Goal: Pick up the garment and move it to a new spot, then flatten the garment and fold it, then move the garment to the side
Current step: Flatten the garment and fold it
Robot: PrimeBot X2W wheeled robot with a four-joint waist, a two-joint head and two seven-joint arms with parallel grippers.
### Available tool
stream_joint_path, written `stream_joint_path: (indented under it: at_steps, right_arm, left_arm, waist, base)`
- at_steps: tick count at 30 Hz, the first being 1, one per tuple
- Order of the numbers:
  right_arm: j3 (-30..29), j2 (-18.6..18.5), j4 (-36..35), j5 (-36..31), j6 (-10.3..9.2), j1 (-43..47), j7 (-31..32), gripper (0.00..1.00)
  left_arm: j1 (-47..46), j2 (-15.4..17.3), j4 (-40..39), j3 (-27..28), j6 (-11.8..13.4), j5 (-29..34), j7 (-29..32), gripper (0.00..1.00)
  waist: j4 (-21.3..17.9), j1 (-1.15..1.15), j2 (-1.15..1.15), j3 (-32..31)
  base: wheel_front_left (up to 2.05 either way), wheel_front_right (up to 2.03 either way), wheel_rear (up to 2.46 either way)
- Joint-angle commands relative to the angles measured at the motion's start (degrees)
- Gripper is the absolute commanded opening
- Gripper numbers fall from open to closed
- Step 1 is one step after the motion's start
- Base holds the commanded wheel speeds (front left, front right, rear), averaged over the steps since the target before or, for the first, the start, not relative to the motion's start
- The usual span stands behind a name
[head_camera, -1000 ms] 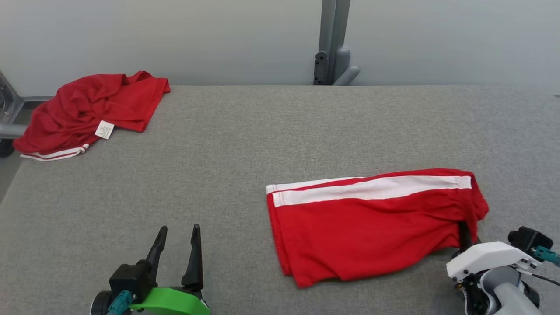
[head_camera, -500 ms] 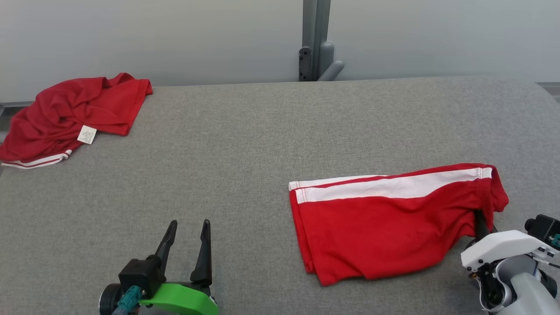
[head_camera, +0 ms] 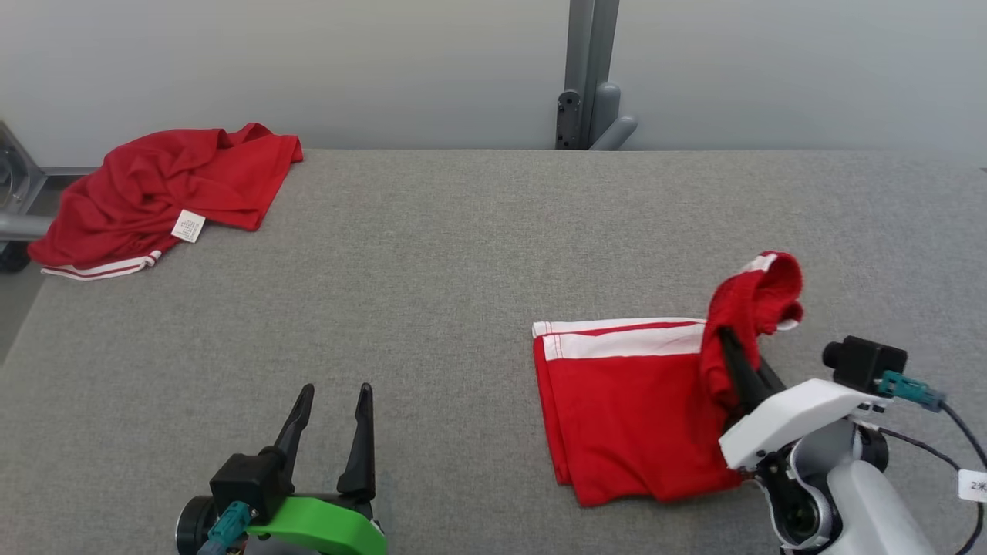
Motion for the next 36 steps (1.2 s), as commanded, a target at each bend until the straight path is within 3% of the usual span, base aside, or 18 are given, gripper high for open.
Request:
stream_joint_path:
  at_steps: [1, 11, 25, 27, 28, 36]
  right_arm:
    - [1.47, 0.43, -1.38, -0.79, 0.00, 1.13, 1.23, 0.00]
    - [11.83, 1.52, -0.40, -6.31, 0.00, 2.27, 5.75, 0.00]
    - [12.52, 1.55, 7.35, -18.82, 0.00, -1.08, 3.26, 0.00]
    - [13.14, 1.55, 7.63, -18.93, 0.00, -1.44, 2.85, 0.58]
    - [13.66, 1.56, 7.60, -19.07, 0.00, -1.70, 2.49, 1.00]
    - [16.90, 1.54, 7.50, -20.74, 0.00, -2.79, -0.20, 1.00]
  left_arm:
    - [-0.42, 0.00, -0.15, 0.08, -0.31, 0.32, -0.17, 1.00]
    - [-1.18, -0.12, -0.14, -0.30, -0.46, 0.03, -0.16, 1.00]
    - [-1.01, -0.20, -0.14, -0.18, 0.04, -0.68, -0.11, 1.00]
    - [-0.99, -0.21, -0.15, -0.31, 0.12, -0.77, -0.11, 1.00]
    - [-1.00, -0.21, -0.14, -0.39, 0.15, -0.87, -0.11, 1.00]
    - [-1.13, -0.19, 0.21, -0.69, 0.16, -0.93, -0.11, 1.00]
  waist:
    - [0.61, 0.00, 0.00, 0.10]
    - [3.35, 0.00, 0.00, 0.64]
    - [4.77, 0.00, 0.00, 1.27]
    - [4.68, 0.00, 0.00, 1.30]
    - [4.62, 0.00, 0.00, 1.29]
    - [4.14, 0.00, 0.00, 1.21]
  base:
    - [0.00, 0.00, 0.00]
    - [0.00, 0.00, 0.00]
    - [0.00, 0.00, 0.00]
    - [0.00, 0.00, 0.00]
    - [0.00, 0.00, 0.00]
    - [0.00, 0.00, 0.00]
